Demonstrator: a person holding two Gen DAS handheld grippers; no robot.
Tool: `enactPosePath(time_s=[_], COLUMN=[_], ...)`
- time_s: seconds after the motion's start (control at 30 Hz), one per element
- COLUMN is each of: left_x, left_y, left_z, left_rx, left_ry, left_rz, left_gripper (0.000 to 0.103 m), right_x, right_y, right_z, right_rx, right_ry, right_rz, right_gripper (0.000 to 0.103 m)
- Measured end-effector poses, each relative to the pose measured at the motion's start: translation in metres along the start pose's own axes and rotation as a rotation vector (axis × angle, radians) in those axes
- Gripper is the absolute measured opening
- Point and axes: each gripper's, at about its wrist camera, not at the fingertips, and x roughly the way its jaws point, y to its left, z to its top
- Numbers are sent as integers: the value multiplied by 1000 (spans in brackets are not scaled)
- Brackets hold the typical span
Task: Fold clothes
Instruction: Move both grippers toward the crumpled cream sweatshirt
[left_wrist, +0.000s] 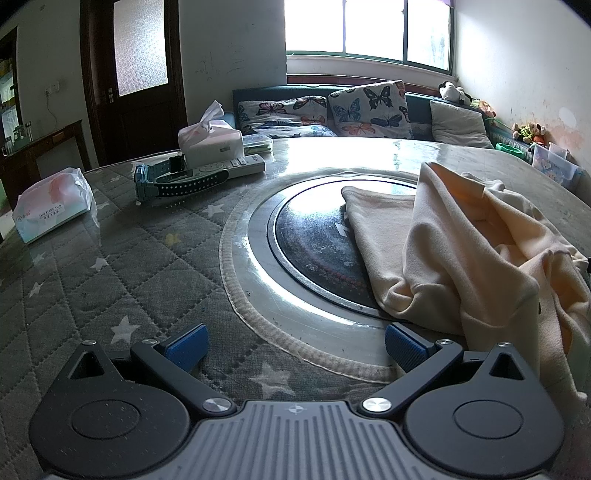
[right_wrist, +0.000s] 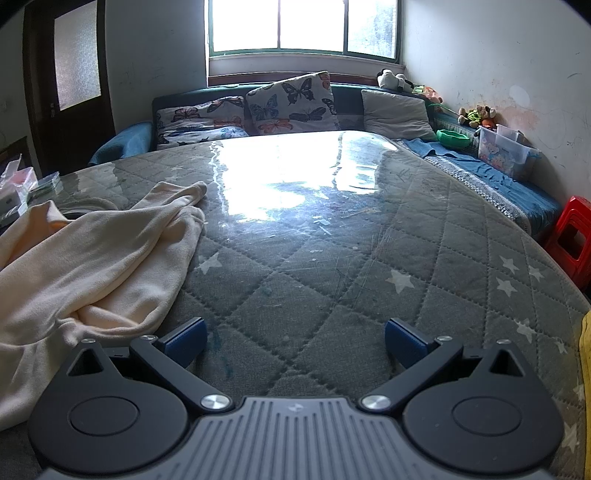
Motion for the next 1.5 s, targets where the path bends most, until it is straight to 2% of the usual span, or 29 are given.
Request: enactPosePath(time_s=[0.2, 0.47, 0.83, 1.5], left_x=[-2, -24, -47, -70], left_y=[-1, -8, -25, -44], left_z=[-2, -13, -24, -31], left_rx=[-12, -28, -15, 17], left_ry=[3, 22, 25, 26], left_rz=[11, -2, -18, -29], left_gripper=[103, 103, 103, 103], right_x=[-22, -58, -83, -103], right_y=[18, 34, 62, 85], right_z=[-9, -17, -34, -48], right_rx=[-79, -139, -161, -185], right_ry=[-64, -80, -51, -43], right_rz=[8, 95, 162, 248], right_gripper=[103, 103, 103, 103])
